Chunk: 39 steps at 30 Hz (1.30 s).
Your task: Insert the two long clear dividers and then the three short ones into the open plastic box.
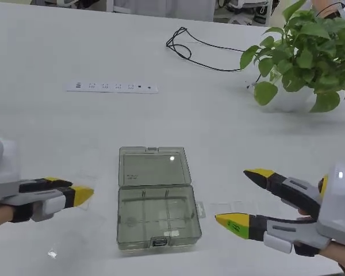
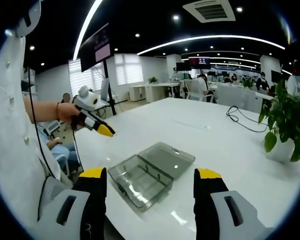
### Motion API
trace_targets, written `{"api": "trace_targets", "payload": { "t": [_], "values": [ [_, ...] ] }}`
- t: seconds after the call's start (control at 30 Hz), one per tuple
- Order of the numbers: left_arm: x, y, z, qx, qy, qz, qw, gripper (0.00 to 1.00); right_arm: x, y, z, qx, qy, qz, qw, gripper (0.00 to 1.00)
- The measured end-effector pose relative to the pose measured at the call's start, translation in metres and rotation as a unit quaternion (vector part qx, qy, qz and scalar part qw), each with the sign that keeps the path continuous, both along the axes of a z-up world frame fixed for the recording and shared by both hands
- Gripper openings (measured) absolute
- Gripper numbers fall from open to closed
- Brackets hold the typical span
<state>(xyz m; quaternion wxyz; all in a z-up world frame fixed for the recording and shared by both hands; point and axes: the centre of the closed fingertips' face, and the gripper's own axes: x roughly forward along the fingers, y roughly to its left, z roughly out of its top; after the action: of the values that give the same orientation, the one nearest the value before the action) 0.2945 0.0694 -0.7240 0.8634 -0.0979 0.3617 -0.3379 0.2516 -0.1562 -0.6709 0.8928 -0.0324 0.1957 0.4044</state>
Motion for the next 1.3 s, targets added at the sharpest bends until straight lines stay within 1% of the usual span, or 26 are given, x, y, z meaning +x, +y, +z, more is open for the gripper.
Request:
{"api": "trace_targets", "payload": {
  "t": [0.03, 0.1, 0.17, 0.2, 0.3, 0.4, 0.5, 0.57, 0.63, 0.67, 0.73, 0.77, 0.87, 1.03, 1.07, 1.1, 1.13, 1.3],
  "values": [
    [0.000, -0.005, 0.003, -0.009, -0.003, -0.001, 1.0000, 0.30, 0.000, 0.002, 0.003, 0.002, 0.000, 0.001, 1.0000, 0.69],
    [0.000, -0.011, 0.008, -0.019, -0.006, -0.003, 0.9998, 0.30, 0.002, 0.005, 0.007, 0.002, -0.001, 0.000, 1.0000, 0.68],
    [-0.001, -0.019, 0.013, -0.034, -0.012, -0.006, 0.9993, 0.30, 0.005, 0.007, 0.013, 0.003, -0.013, -0.002, 0.9999, 0.68],
    [-0.001, -0.023, 0.017, -0.042, -0.014, -0.007, 0.9990, 0.30, 0.006, 0.009, 0.016, 0.011, -0.011, -0.004, 0.9999, 0.67],
    [-0.001, -0.032, 0.022, -0.056, -0.018, -0.012, 0.9982, 0.30, 0.008, 0.014, 0.021, 0.025, -0.009, -0.005, 0.9996, 0.63],
    [-0.002, -0.042, 0.029, -0.073, -0.023, -0.017, 0.9969, 0.30, 0.009, 0.019, 0.025, 0.026, -0.008, -0.005, 0.9996, 0.61],
    [-0.003, -0.049, 0.032, -0.080, -0.024, -0.019, 0.9963, 0.30, 0.011, 0.024, 0.029, 0.028, -0.008, -0.007, 0.9996, 0.58],
    [-0.004, -0.055, 0.036, -0.087, -0.032, -0.024, 0.9954, 0.30, 0.012, 0.027, 0.033, 0.036, -0.008, -0.011, 0.9992, 0.56],
    [-0.005, -0.060, 0.039, -0.095, -0.032, -0.026, 0.9946, 0.30, 0.013, 0.029, 0.035, 0.040, -0.007, -0.013, 0.9991, 0.54],
    [-0.005, -0.062, 0.040, -0.099, -0.033, -0.026, 0.9942, 0.30, 0.014, 0.030, 0.036, 0.042, -0.007, -0.014, 0.9990, 0.53],
    [-0.007, -0.067, 0.044, -0.109, -0.036, -0.027, 0.9930, 0.30, 0.017, 0.031, 0.037, 0.048, 0.009, -0.026, 0.9985, 0.52],
    [-0.008, -0.071, 0.046, -0.114, -0.037, -0.029, 0.9924, 0.30, 0.018, 0.032, 0.039, 0.052, 0.012, -0.028, 0.9982, 0.52],
    [-0.010, -0.078, 0.049, -0.121, -0.040, -0.032, 0.9913, 0.30, 0.020, 0.036, 0.049, 0.071, 0.007, -0.032, 0.9969, 0.46],
    [-0.011, -0.086, 0.053, -0.128, -0.045, -0.038, 0.9901, 0.30, 0.023, 0.042, 0.053, 0.078, 0.012, -0.041, 0.9960, 0.40],
    [-0.012, -0.089, 0.054, -0.129, -0.045, -0.041, 0.9898, 0.30, 0.023, 0.045, 0.055, 0.089, 0.017, -0.045, 0.9949, 0.37],
    [-0.012, -0.090, 0.054, -0.129, -0.046, -0.042, 0.9897, 0.30, 0.023, 0.046, 0.056, 0.091, 0.019, -0.045, 0.9946, 0.36],
    [-0.013, -0.092, 0.055, -0.128, -0.049, -0.046, 0.9895, 0.30, 0.024, 0.050, 0.056, 0.098, 0.027, -0.048, 0.9936, 0.34],
    [-0.013, -0.097, 0.058, -0.125, -0.056, -0.050, 0.9893, 0.30, 0.025, 0.061, 0.053, 0.102, 0.039, -0.055, 0.9924, 0.29]
  ]
}}
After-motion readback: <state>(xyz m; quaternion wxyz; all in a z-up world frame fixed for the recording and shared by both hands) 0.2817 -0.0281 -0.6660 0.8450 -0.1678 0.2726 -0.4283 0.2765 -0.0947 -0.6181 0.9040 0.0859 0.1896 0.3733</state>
